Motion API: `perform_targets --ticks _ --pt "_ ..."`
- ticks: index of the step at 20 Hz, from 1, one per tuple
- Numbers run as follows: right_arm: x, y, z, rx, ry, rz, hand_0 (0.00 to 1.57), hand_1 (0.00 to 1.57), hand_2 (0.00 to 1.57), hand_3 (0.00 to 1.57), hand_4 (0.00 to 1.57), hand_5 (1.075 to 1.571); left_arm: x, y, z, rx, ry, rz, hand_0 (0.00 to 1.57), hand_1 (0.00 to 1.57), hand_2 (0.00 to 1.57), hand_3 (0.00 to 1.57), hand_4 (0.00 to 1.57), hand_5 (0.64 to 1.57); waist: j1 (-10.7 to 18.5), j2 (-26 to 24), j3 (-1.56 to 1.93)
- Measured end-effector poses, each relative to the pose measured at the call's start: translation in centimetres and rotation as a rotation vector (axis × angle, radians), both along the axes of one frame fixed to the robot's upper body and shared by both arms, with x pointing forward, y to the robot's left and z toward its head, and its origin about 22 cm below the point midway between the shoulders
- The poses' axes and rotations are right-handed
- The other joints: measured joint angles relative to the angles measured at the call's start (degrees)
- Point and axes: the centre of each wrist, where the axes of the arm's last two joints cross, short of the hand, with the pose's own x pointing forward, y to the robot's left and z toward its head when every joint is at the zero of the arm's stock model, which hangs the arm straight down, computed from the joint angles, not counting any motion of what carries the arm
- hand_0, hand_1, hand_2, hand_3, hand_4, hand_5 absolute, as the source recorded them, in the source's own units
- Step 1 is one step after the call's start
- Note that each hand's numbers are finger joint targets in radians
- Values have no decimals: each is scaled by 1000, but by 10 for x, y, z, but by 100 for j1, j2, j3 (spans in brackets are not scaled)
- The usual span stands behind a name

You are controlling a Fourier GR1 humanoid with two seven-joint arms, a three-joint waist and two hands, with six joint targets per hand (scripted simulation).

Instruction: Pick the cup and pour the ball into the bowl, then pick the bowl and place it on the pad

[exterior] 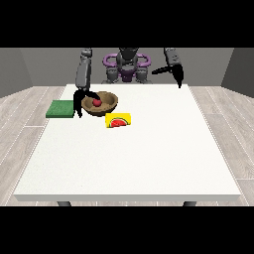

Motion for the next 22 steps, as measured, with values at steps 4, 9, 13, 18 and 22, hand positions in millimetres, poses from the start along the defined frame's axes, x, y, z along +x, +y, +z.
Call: perform_targets --ticks 4,9,13,18,22 --pt "-13 -7 -6 -160 11 -83 1571 1571 1571 1514 936 1549 3 -7 15 -1 -41 -44 0 0 0 0 597 1544 276 63 -84" --pt "-21 -16 -5 -360 82 -188 1571 1571 1571 1256 898 1566 5 -15 17 -2 -44 -79 0 0 0 0 898 1466 523 33 -101" --pt "-14 -26 6 -438 252 -217 1571 1571 1571 945 844 1563 4 -5 1 -15 20 -60 0 0 0 0 973 1423 496 -284 -25" --pt "9 -13 31 -476 451 -170 1571 1571 1571 874 798 1564 -5 34 -41 -36 161 38 0 0 0 0 1003 1407 -41 -1038 65" --pt "29 -8 61 -489 531 -99 1571 1571 1571 716 799 1569 -16 58 -65 -44 251 128 0 0 0 0 997 1410 -556 -1518 93"
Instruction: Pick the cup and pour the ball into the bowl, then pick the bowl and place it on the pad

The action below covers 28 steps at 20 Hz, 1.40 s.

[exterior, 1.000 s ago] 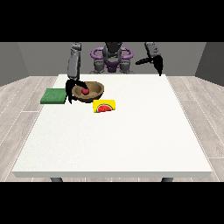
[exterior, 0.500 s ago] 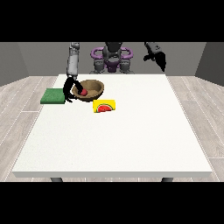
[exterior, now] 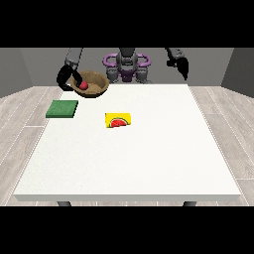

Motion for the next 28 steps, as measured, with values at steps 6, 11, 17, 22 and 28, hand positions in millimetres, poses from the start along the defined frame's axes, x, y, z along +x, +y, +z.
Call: perform_targets --ticks 6,11,17,22,28 --pt "6 -18 27 38 -1 -27 1571 1571 1571 750 787 1570 -8 14 -5 0 -19 19 0 0 0 0 1029 1430 -129 128 22" --pt "5 -54 47 32 -43 -60 1571 1571 1571 217 878 1570 -4 11 6 -14 -74 -6 0 0 0 0 1254 1503 27 456 28" --pt "-13 -107 59 -7 -117 -95 1571 1571 1571 0 864 1570 0 92 55 -39 -183 38 0 0 0 0 1296 1571 201 907 31" --pt "-19 -119 62 -20 -206 -110 1571 1571 1571 0 793 1566 -12 168 94 -50 -274 89 0 0 0 0 1248 1569 250 1314 30" --pt "-18 -128 64 -1 -272 -146 1571 1571 1571 252 544 1561 -27 216 119 -60 -336 102 0 0 0 0 1185 1559 294 1642 30"
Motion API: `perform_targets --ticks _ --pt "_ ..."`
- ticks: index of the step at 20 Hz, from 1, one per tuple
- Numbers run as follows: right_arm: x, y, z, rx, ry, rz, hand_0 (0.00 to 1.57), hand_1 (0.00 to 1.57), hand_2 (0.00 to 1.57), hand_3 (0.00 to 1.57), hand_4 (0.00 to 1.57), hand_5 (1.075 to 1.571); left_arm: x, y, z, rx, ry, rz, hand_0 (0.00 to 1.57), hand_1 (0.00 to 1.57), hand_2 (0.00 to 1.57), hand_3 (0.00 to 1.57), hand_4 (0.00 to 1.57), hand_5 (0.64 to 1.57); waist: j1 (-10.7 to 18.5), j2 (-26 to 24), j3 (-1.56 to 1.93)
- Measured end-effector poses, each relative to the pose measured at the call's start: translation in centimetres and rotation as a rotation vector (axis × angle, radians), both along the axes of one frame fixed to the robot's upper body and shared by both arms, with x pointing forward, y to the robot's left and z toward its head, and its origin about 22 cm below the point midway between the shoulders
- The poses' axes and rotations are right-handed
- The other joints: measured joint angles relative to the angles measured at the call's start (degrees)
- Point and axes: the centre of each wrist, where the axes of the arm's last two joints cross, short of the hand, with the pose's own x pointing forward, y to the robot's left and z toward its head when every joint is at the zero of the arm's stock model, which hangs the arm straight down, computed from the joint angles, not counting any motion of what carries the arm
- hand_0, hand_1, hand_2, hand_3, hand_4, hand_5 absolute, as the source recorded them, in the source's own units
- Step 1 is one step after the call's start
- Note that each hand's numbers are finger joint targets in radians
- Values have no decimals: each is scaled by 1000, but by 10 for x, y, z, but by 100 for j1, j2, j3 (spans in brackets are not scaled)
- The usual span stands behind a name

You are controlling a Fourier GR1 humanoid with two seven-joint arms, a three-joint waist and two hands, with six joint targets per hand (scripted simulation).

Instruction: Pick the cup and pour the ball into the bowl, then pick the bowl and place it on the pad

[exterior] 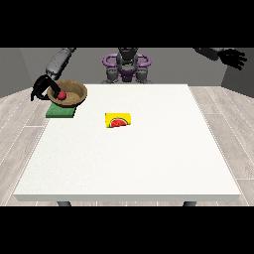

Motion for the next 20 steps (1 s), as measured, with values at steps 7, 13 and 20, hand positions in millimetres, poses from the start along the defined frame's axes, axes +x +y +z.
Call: perform_targets --ticks 7,13,20 --pt "-2 -29 18 13 -8 -105 420 420 562 917 0 1518 -2 8 13 12 -53 -2 0 0 0 0 1174 1549 48 320 1" --pt "3 -28 19 42 23 -70 0 0 0 119 0 1369 -4 8 6 15 -27 0 0 0 0 0 1078 1567 38 165 2" --pt "17 -20 31 53 126 -20 0 0 0 0 476 1434 22 -65 -22 -3 148 -100 0 0 0 0 902 1559 -1 -1010 5"
